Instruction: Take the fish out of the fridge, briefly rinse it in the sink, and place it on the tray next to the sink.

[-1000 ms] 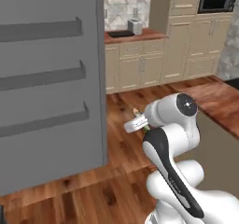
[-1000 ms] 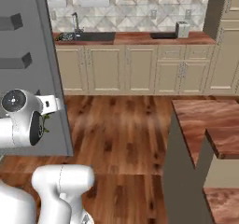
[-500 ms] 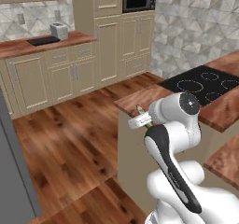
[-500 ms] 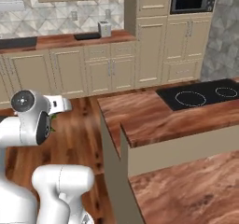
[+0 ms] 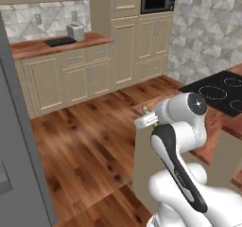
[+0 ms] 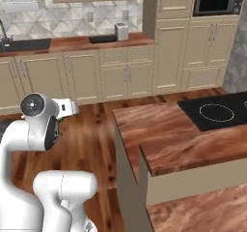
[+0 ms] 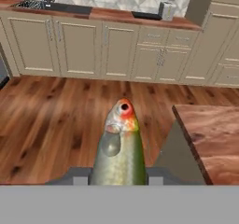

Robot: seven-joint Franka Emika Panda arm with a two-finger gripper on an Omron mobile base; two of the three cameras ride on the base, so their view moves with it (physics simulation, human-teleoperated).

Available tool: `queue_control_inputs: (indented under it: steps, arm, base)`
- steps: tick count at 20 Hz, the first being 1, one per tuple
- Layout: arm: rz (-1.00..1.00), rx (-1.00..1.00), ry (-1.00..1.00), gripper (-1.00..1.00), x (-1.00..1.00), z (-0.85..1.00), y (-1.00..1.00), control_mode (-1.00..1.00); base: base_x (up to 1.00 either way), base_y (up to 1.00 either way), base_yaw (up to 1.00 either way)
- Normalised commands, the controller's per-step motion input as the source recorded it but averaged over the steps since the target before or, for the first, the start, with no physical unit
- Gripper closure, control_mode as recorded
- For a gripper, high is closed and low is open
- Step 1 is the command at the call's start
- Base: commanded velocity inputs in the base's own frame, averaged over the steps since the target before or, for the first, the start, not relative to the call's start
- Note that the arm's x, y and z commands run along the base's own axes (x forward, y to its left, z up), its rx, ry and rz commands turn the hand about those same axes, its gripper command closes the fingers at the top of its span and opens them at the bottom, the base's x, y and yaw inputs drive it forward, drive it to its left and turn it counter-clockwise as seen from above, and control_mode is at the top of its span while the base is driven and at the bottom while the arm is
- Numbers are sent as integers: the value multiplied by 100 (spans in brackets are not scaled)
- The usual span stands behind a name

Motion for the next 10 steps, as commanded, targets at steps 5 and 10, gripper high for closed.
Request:
queue_control_inputs:
  steps: [5,10]
  arm:
    - [0,0,0,100,0,0,0,100]
    - [0,0,0,100,0,0,0,100]
  base:
    - [63,57,26]
    - [97,10,26]
